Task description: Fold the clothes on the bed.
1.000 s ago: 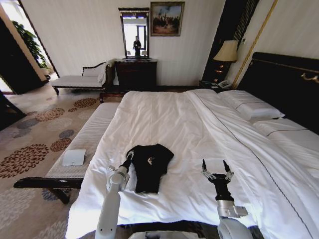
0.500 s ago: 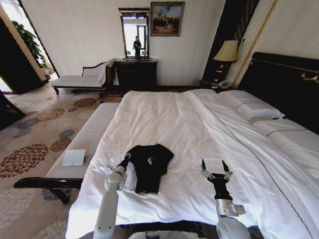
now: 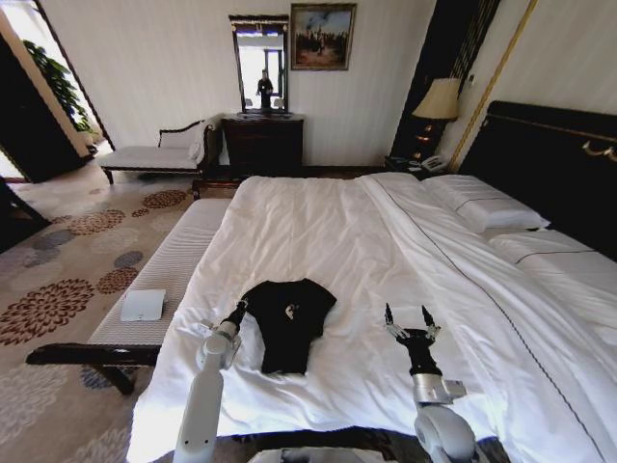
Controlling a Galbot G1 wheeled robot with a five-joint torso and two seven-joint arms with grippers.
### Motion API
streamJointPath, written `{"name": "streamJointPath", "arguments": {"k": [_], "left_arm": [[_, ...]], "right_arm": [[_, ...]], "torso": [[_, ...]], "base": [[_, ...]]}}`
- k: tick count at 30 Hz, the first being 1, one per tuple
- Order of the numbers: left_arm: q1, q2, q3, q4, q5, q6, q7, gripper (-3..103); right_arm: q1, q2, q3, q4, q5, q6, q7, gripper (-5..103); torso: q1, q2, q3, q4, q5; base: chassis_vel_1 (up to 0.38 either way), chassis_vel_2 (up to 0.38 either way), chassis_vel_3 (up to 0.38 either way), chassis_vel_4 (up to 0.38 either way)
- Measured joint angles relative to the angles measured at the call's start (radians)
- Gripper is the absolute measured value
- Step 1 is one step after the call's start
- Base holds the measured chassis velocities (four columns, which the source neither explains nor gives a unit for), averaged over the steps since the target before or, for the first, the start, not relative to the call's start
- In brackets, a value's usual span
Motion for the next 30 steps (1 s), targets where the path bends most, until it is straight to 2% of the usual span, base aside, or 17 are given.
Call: {"name": "streamJointPath", "arguments": {"k": [1,2,4,6,7,8,10,11,12,14,15,17,22,26,30], "left_arm": [[0.000,0.000,0.000,0.000,0.000,0.000,0.000,2],[0.004,0.011,0.002,-0.010,0.001,0.002,0.000,2],[0.017,0.043,0.009,-0.039,0.007,0.007,0.000,2],[0.027,0.065,0.017,-0.055,0.011,0.011,0.001,2],[0.027,0.065,0.017,-0.055,0.011,0.011,0.001,2],[0.030,0.069,0.019,-0.058,0.012,0.012,0.001,2],[0.039,0.086,0.028,-0.065,0.024,0.013,0.004,2],[0.042,0.090,0.029,-0.067,0.027,0.013,0.004,2],[0.042,0.090,0.029,-0.067,0.027,0.013,0.004,2],[0.048,0.097,0.030,-0.069,0.032,0.014,0.007,2],[0.054,0.102,0.028,-0.069,0.034,0.014,0.009,2],[0.058,0.105,0.025,-0.070,0.037,0.014,0.010,2],[0.065,0.107,0.022,-0.073,0.043,0.013,0.013,2],[0.064,0.106,0.029,-0.081,0.046,0.013,0.013,2],[0.056,0.103,0.040,-0.082,0.055,0.013,0.013,2]], "right_arm": [[0.000,0.000,0.000,0.000,0.000,0.000,0.000,100],[0.019,-0.026,-0.016,-0.006,0.043,-0.011,-0.003,100],[0.085,-0.090,-0.068,-0.023,0.194,-0.059,-0.024,100],[0.143,-0.119,-0.114,-0.039,0.327,-0.128,-0.023,100],[0.143,-0.119,-0.114,-0.039,0.327,-0.128,-0.023,100],[0.166,-0.126,-0.132,-0.047,0.372,-0.155,-0.016,100],[0.249,-0.137,-0.200,-0.073,0.519,-0.259,0.032,100],[0.274,-0.136,-0.220,-0.083,0.554,-0.288,0.046,100],[0.274,-0.136,-0.220,-0.083,0.554,-0.288,0.046,100],[0.326,-0.132,-0.258,-0.109,0.608,-0.337,0.074,100],[0.372,-0.122,-0.290,-0.133,0.653,-0.387,0.106,100],[0.415,-0.110,-0.315,-0.163,0.691,-0.424,0.139,100],[0.484,-0.087,-0.348,-0.229,0.735,-0.470,0.185,100],[0.556,-0.055,-0.360,-0.301,0.783,-0.527,0.254,100],[0.602,-0.036,-0.374,-0.368,0.785,-0.549,0.275,100]], "torso": [[0.000,0.000,0.000,0.0000,0.0000],[0.000,0.000,0.000,0.0000,0.0001],[0.000,0.000,0.000,-0.0001,0.0001],[0.000,0.000,0.000,0.0000,0.0001],[0.000,0.000,0.000,0.0000,0.0001],[0.000,0.000,0.000,0.0000,0.0002],[0.000,0.000,0.000,-0.0002,-0.0001],[0.000,0.000,0.000,-0.0002,0.0000],[0.000,0.000,0.000,-0.0002,0.0000],[0.000,0.000,0.000,-0.0002,-0.0001],[0.000,0.000,0.000,-0.0002,0.0000],[0.000,0.000,0.000,-0.0001,-0.0001],[0.000,0.000,0.000,-0.0003,-0.0001],[0.000,0.000,0.000,-0.0001,0.0000],[0.000,0.000,0.000,-0.0003,0.0000]], "base": [[0.000,0.000,0.000,0.000],[0.000,0.000,0.000,0.000],[0.000,0.000,0.000,0.000],[0.000,0.000,0.000,0.000],[0.000,0.000,0.000,0.000],[0.000,0.000,0.000,0.000],[0.000,0.000,0.000,0.000],[0.000,0.000,0.000,0.000],[0.000,0.000,0.000,0.000],[0.000,0.000,0.000,0.000],[0.000,0.000,0.000,0.000],[0.000,0.000,0.000,0.000],[0.000,0.000,0.000,0.000],[0.000,0.000,0.000,0.000],[0.000,0.000,0.000,0.000]]}}
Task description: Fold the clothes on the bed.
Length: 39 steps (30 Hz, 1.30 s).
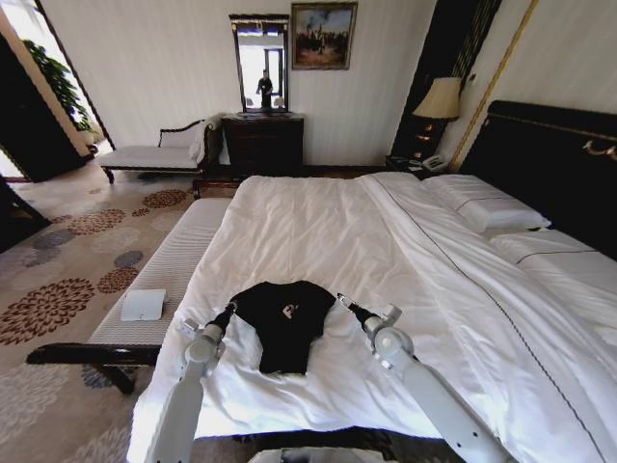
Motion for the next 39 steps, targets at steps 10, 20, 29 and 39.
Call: {"name": "streamJointPath", "arguments": {"k": [10,20,29,39], "left_arm": [[-0.009,-0.006,0.016,0.000,0.010,0.000,0.000,2],[-0.002,-0.002,0.017,-0.005,0.019,0.000,0.006,2],[0.011,0.019,0.004,-0.018,0.010,0.004,0.008,2],[0.013,0.013,0.009,-0.020,0.010,0.005,0.008,2]], "right_arm": [[0.070,0.045,-0.016,-0.124,-0.025,-0.008,-0.023,100],[0.100,0.102,-0.048,-0.136,-0.054,0.000,-0.034,100],[0.107,0.125,-0.078,-0.133,-0.087,0.002,-0.031,83],[0.090,0.117,-0.080,-0.125,-0.123,0.006,-0.030,44]], "torso": [[0.000,0.000,0.000,0.0001,0.0001],[0.000,0.000,0.000,0.0000,-0.0001],[0.000,0.000,0.000,0.0002,-0.0001],[0.000,0.000,0.000,0.0000,0.0001]], "base": [[0.000,0.000,0.000,0.000],[0.000,0.000,0.000,0.000],[0.000,0.000,0.000,0.000],[0.000,0.000,0.000,0.000]]}}
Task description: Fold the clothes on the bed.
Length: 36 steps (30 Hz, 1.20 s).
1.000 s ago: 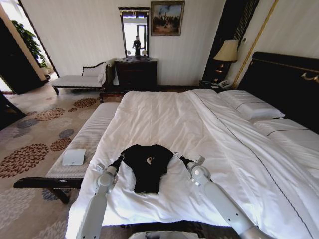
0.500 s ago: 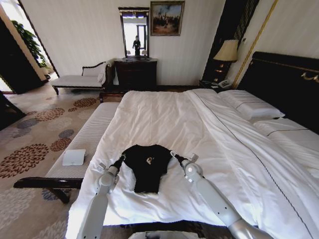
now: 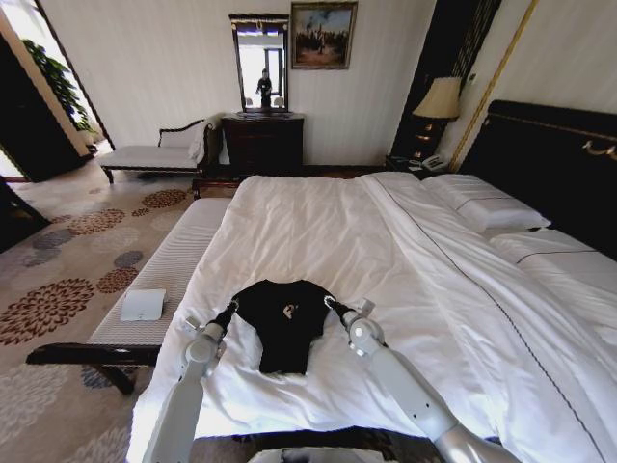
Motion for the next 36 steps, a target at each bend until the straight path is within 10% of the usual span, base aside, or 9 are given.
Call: {"name": "streamJointPath", "arguments": {"k": [12,23,36], "left_arm": [[0.009,-0.005,0.000,-0.006,0.004,0.000,0.001,2],[0.009,-0.011,0.001,-0.012,0.007,0.001,0.001,2],[0.030,-0.015,-0.003,-0.020,0.016,0.001,0.005,2]], "right_arm": [[-0.024,-0.041,0.011,0.051,-0.014,0.012,0.009,3],[-0.035,-0.047,0.011,0.097,0.005,0.002,0.022,-3],[0.034,-0.065,0.035,0.100,0.137,-0.184,0.184,46]], "torso": [[0.000,0.000,0.000,0.0000,0.0001],[0.000,0.000,0.000,0.0000,0.0001],[0.000,0.000,0.000,0.0000,0.0000]], "base": [[0.000,0.000,0.000,0.000],[0.000,0.000,0.000,0.000],[0.000,0.000,0.000,0.000]]}}
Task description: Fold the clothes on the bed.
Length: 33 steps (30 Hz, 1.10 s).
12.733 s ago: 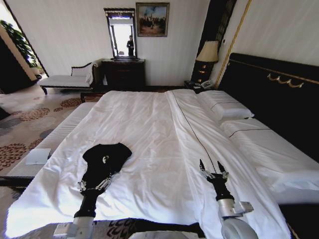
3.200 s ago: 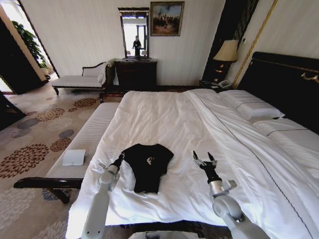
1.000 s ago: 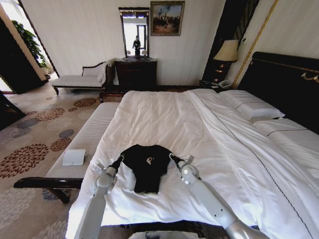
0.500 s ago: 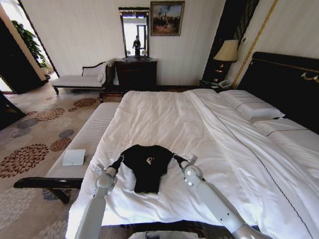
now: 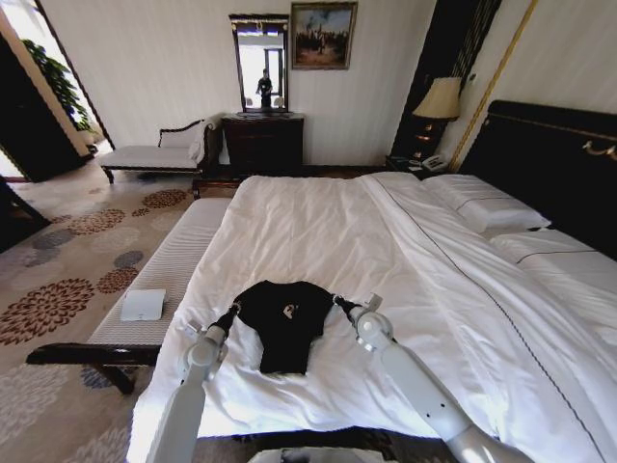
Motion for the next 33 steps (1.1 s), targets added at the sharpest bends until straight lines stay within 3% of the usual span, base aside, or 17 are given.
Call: {"name": "streamJointPath", "arguments": {"k": [2,5,8,9,11,14,17,19,22,25,26,29,30,32,33], "left_arm": [[0.002,0.000,-0.002,-0.001,0.001,0.000,0.001,2],[0.007,0.001,-0.005,-0.004,0.001,0.000,0.002,2],[0.012,0.004,-0.008,-0.005,0.001,-0.001,0.004,2],[0.012,0.004,-0.008,-0.005,0.001,-0.001,0.004,2],[0.016,0.005,-0.011,-0.005,0.002,-0.002,0.006,2],[0.017,0.005,-0.011,-0.005,0.004,-0.002,0.008,2],[0.018,0.002,-0.011,-0.003,0.007,-0.004,0.011,2],[0.018,0.002,-0.011,-0.002,0.008,-0.004,0.012,2],[0.018,0.001,-0.010,0.000,0.009,-0.004,0.014,2],[0.018,0.001,-0.010,0.001,0.009,-0.005,0.014,2],[0.017,0.001,-0.010,0.003,0.009,-0.005,0.015,2],[0.014,0.002,-0.010,0.006,0.009,-0.005,0.015,2],[0.012,0.001,-0.010,0.008,0.009,-0.005,0.015,2],[0.011,0.000,-0.010,0.008,0.009,-0.006,0.015,2],[0.009,-0.001,-0.009,0.008,0.009,-0.006,0.016,2]], "right_arm": [[0.005,-0.002,0.005,0.010,0.021,-0.036,0.024,57],[0.009,0.000,0.006,0.015,0.036,-0.062,0.042,62],[0.011,0.007,0.007,0.021,0.046,-0.081,0.045,79],[0.011,0.007,0.007,0.021,0.046,-0.081,0.045,79],[0.015,0.010,0.006,0.023,0.048,-0.089,0.045,92],[0.019,0.011,0.004,0.022,0.048,-0.090,0.045,91],[0.026,0.013,0.000,0.014,0.047,-0.090,0.044,76],[0.026,0.013,-0.001,0.013,0.046,-0.090,0.044,76],[0.021,0.014,-0.003,0.013,0.042,-0.090,0.042,60],[0.017,0.017,-0.005,0.012,0.038,-0.091,0.041,54],[0.016,0.020,-0.007,0.011,0.035,-0.091,0.040,43],[0.016,0.022,-0.012,0.008,0.031,-0.091,0.038,37],[0.019,0.024,-0.015,0.004,0.028,-0.091,0.036,27],[0.020,0.025,-0.016,0.003,0.027,-0.091,0.036,27],[0.023,0.027,-0.017,0.000,0.025,-0.089,0.033,21]], "torso": [[0.000,0.000,0.000,-0.0001,0.0000],[0.000,0.000,0.000,-0.0001,0.0000],[0.000,0.000,0.000,0.0001,0.0000],[0.000,0.000,0.000,0.0001,0.0000],[0.000,0.000,0.000,0.0000,0.0000],[0.000,0.000,0.000,0.0000,0.0000],[0.000,0.000,0.000,0.0001,0.0000],[0.000,0.000,0.000,0.0000,0.0000],[0.000,0.000,0.000,0.0000,0.0000],[0.000,0.000,0.000,-0.0001,0.0000],[0.000,0.000,0.000,0.0000,0.0000],[0.000,0.000,0.000,0.0000,0.0000],[0.000,0.000,0.000,0.0000,0.0000],[0.000,0.000,0.000,0.0000,0.0000],[0.000,0.000,0.000,0.0001,0.0000]], "base": [[0.000,0.000,0.000,0.000],[0.000,0.000,0.000,0.000],[0.000,0.000,0.000,0.000],[0.000,0.000,0.000,0.000],[0.000,0.000,0.000,0.000],[0.000,0.000,0.000,0.000],[0.000,0.000,0.000,0.000],[0.000,0.000,0.000,0.000],[0.000,0.000,0.000,0.000],[0.000,0.000,0.000,0.000],[0.000,0.000,0.000,0.000],[0.000,0.000,0.000,0.000],[0.000,0.000,0.000,0.000],[0.000,0.000,0.000,0.000],[0.000,0.000,0.000,0.000]]}}
